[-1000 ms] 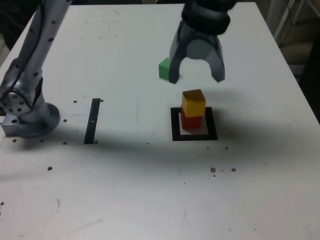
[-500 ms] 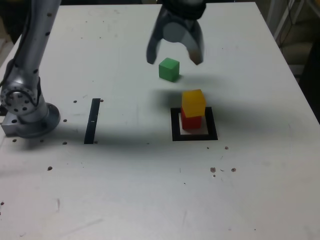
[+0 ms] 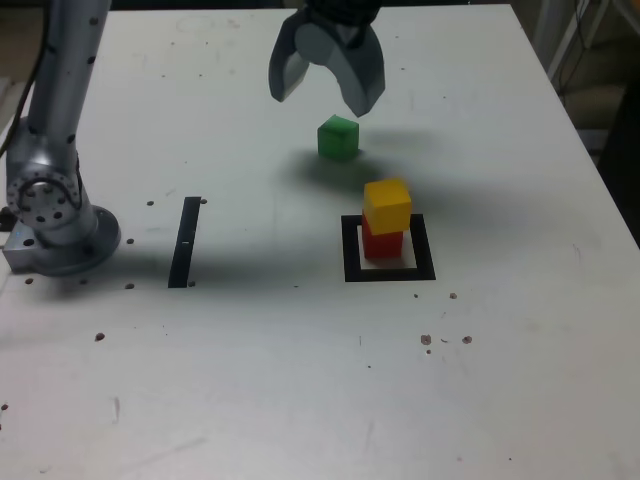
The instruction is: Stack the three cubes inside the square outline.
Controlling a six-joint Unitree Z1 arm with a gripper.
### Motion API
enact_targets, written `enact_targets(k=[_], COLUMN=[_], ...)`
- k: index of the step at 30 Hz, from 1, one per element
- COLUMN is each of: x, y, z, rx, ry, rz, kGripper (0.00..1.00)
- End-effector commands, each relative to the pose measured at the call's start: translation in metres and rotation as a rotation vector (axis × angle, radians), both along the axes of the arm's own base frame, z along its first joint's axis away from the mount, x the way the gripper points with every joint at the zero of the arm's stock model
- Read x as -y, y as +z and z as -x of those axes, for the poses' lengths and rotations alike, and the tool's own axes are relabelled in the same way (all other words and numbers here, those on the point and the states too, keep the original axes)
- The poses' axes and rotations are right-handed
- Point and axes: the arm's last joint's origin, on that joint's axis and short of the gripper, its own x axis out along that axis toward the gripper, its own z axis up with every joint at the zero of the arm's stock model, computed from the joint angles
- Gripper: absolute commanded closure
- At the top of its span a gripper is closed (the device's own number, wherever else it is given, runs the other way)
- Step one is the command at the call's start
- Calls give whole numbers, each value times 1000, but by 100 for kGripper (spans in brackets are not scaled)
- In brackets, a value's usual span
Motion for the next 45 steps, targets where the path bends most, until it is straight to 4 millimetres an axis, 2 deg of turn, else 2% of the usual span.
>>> enact_targets(k=[1, 15, 23, 28, 35, 45], x=[-4, -24, -29, -31, -32, -32], y=[-3, -44, -63, -69, -76, -77], z=[1, -15, -26, -31, -34, -35], rx=[1, -34, -57, -61, -72, -70], ry=[-14, -33, -27, -7, 5, 7], rz=[5, 36, 50, 50, 41, 46], kGripper=[1, 2, 8, 22, 53, 64])
